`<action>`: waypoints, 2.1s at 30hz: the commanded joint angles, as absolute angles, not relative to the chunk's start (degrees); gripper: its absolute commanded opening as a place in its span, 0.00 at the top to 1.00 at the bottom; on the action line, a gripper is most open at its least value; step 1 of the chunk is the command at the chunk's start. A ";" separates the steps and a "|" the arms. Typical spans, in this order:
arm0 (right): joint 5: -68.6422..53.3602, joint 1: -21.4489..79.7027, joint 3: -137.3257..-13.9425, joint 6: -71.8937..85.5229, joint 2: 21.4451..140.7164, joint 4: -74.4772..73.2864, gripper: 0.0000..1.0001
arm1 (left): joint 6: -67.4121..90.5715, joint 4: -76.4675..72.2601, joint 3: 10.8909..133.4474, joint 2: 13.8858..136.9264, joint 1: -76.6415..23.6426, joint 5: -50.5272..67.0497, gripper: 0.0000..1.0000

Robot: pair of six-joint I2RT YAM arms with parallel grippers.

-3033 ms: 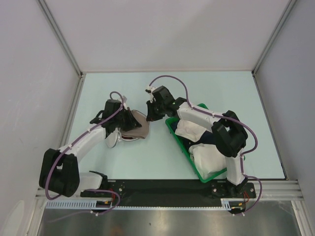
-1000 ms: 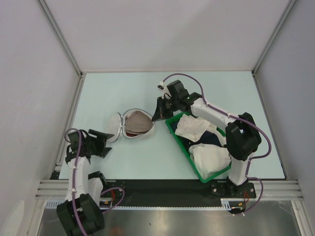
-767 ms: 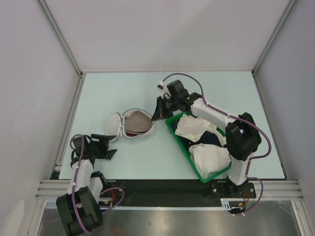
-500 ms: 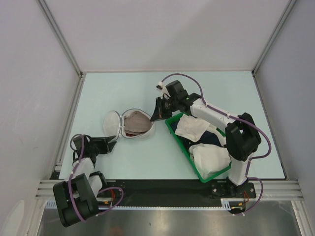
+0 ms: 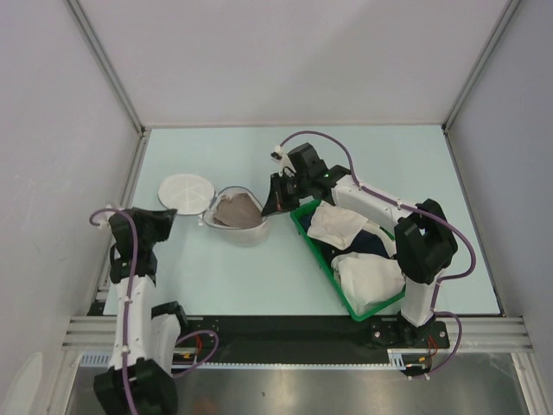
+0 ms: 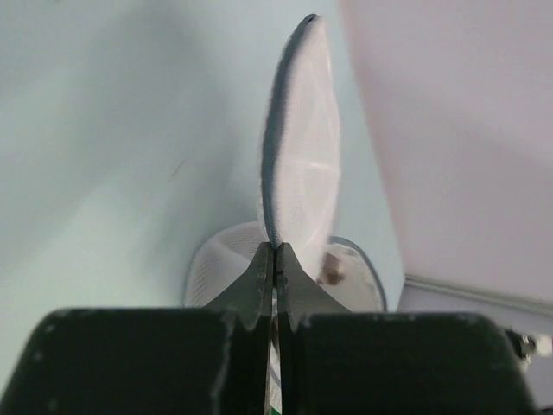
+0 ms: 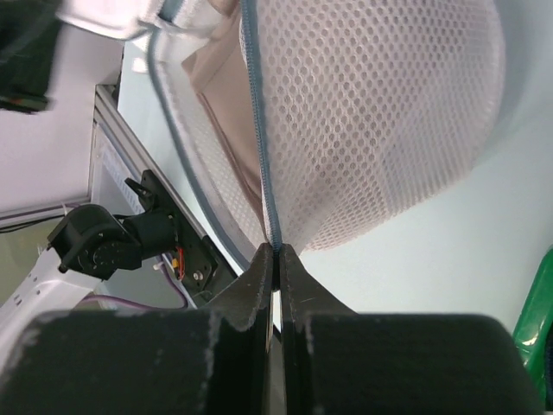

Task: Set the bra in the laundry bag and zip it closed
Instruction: Close the laundry bag at the center of the board.

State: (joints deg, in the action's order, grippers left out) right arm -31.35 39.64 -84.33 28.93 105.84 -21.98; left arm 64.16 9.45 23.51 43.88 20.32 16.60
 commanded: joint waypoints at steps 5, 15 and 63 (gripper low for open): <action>-31.72 37.53 -85.34 30.76 104.24 -19.07 0.98 | 38.51 25.75 43.32 41.04 -12.36 -27.44 1.00; -34.80 35.16 -87.80 31.99 108.10 -17.32 0.98 | 29.80 33.21 51.75 57.20 -49.29 -64.83 1.00; -15.68 27.69 -112.69 16.16 119.63 -40.76 0.21 | 33.66 7.65 43.77 67.67 -20.65 17.58 0.04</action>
